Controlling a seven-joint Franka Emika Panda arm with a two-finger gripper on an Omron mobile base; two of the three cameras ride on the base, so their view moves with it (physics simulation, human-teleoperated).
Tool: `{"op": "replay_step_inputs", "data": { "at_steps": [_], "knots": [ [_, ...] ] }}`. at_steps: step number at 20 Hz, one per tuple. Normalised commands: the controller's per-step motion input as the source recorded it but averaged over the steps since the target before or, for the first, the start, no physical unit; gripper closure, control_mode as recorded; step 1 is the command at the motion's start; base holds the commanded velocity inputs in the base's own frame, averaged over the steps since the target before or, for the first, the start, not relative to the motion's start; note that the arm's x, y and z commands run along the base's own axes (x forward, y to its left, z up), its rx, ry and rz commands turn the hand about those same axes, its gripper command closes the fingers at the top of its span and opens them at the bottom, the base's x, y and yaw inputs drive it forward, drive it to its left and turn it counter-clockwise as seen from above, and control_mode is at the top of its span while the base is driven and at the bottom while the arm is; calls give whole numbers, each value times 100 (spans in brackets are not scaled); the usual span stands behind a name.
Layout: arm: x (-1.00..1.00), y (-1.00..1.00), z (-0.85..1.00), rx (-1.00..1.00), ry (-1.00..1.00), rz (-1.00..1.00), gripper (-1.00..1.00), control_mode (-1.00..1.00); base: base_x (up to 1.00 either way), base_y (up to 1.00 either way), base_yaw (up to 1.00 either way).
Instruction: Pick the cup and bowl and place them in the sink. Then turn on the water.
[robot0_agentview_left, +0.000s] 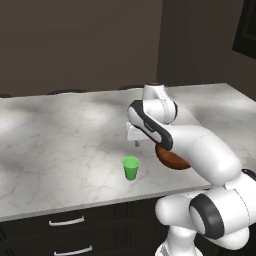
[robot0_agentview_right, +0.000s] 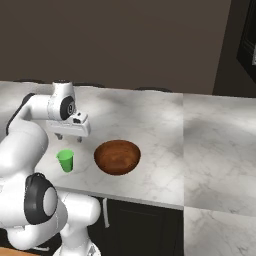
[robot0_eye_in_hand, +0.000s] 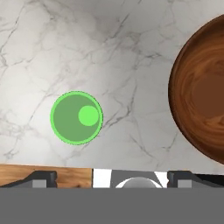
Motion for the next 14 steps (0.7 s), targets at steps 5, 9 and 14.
{"op": "replay_step_inputs", "data": {
  "at_steps": [5,9,14],
  "knots": [
    [4,6,-21,0,0,0,-100,-100,0,0,0],
    [5,6,-19,0,0,0,-100,-100,0,0,0],
    [6,7,-21,0,0,0,-100,-100,0,0,0]
  ]
}}
